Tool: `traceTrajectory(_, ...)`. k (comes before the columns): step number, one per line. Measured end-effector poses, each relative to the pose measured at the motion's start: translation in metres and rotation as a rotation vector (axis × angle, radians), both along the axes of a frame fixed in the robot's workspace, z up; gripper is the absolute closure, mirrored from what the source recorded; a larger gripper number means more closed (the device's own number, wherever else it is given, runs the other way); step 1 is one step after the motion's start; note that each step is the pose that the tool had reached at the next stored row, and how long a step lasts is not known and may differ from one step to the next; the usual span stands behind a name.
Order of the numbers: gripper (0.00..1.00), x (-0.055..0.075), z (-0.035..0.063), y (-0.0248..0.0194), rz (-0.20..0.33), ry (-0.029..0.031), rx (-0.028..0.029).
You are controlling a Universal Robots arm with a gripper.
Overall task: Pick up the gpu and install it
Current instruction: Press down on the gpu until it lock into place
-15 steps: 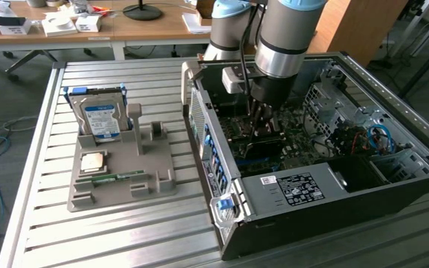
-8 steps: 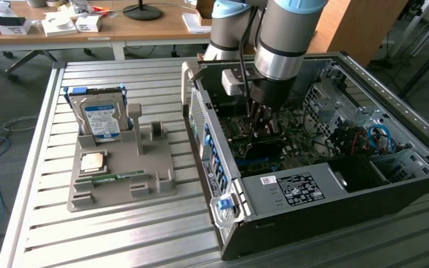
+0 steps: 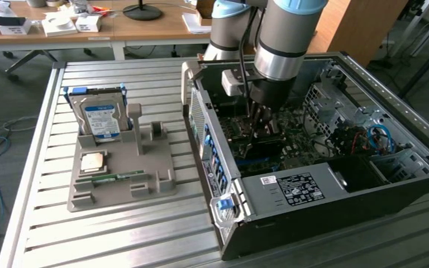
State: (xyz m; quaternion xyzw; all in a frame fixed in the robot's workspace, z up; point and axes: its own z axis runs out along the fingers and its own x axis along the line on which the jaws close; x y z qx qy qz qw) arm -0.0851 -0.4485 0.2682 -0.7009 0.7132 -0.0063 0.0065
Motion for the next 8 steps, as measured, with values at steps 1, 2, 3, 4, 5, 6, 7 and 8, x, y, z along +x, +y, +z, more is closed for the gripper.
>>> traceTrajectory(1, 0.89, 0.0, -0.0002, 0.0, 0.0, 0.0, 0.0)
traceTrajectory(2, 0.89, 0.0, -0.0003, 0.0, 0.0, 0.0, 0.0)
traceTrajectory(3, 0.89, 0.0, -0.0005, 0.0001, 0.0, 0.0, 0.0)
traceTrajectory(4, 0.89, 0.0, -0.0007, 0.0002, 0.0, -0.0001, 0.0002)
traceTrajectory(5, 0.89, 0.0, -0.0007, 0.0003, 0.0, -0.0001, 0.0001)
traceTrajectory(6, 0.89, 0.0, -0.0007, 0.0004, 0.0, 0.0, 0.0)
traceTrajectory(7, 0.89, 0.0, -0.0007, 0.0004, 0.0, 0.0, 0.0001)
traceTrajectory(8, 0.89, 0.0, -0.0007, 0.0004, 0.0, 0.0, 0.0)
